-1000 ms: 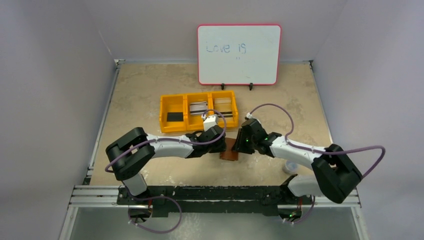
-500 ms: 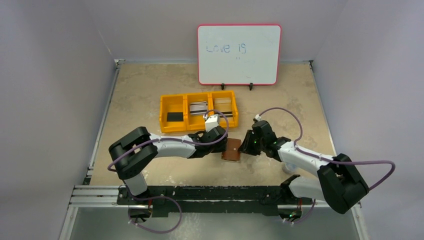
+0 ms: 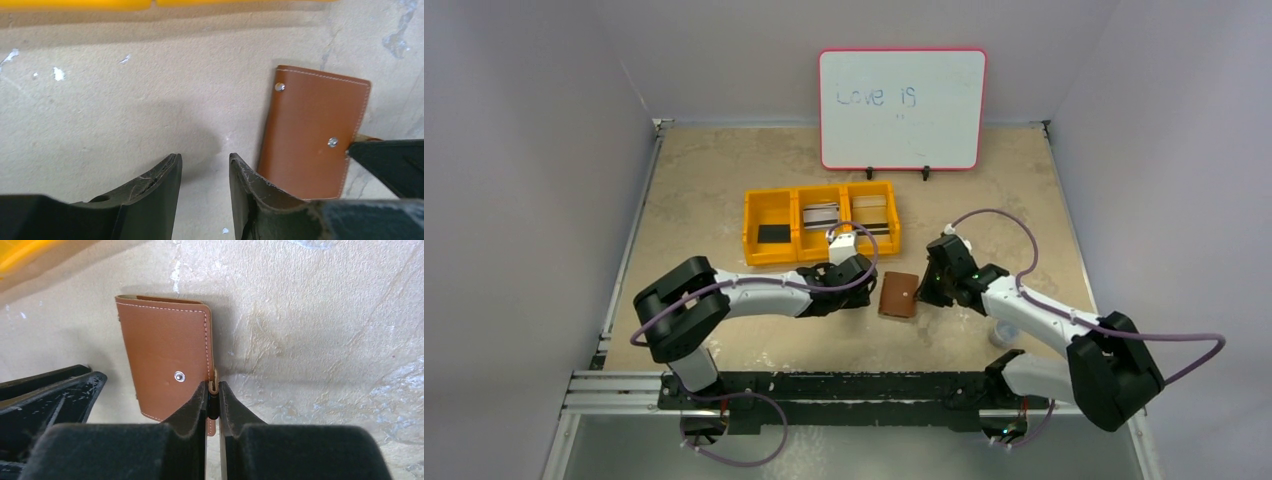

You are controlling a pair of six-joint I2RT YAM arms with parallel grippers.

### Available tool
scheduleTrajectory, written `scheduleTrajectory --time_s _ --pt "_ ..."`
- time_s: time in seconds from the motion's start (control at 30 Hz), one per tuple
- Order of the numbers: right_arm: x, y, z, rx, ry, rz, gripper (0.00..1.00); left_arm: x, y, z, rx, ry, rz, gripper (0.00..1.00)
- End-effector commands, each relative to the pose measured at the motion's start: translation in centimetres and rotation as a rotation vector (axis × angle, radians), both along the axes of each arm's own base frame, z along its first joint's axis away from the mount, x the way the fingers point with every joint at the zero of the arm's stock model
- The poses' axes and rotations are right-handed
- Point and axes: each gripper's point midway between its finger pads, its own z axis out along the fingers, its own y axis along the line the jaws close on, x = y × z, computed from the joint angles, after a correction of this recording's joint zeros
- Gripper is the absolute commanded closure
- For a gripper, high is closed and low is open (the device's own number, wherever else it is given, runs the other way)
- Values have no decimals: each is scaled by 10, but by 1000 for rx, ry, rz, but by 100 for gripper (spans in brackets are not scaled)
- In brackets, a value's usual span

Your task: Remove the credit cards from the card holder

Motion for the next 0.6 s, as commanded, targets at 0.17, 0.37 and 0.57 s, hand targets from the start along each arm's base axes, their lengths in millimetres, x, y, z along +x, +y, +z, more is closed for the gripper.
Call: scheduleTrajectory --time_s 0.17,0.37,0.57 --pt "33 28 81 99 -246 158 99 -5 40 22 108 -31 39 57" --pt "40 62 125 189 -385 401 100 11 76 72 85 -192 206 46" --pt "30 101 134 305 -383 566 99 11 113 101 60 -267 329 43"
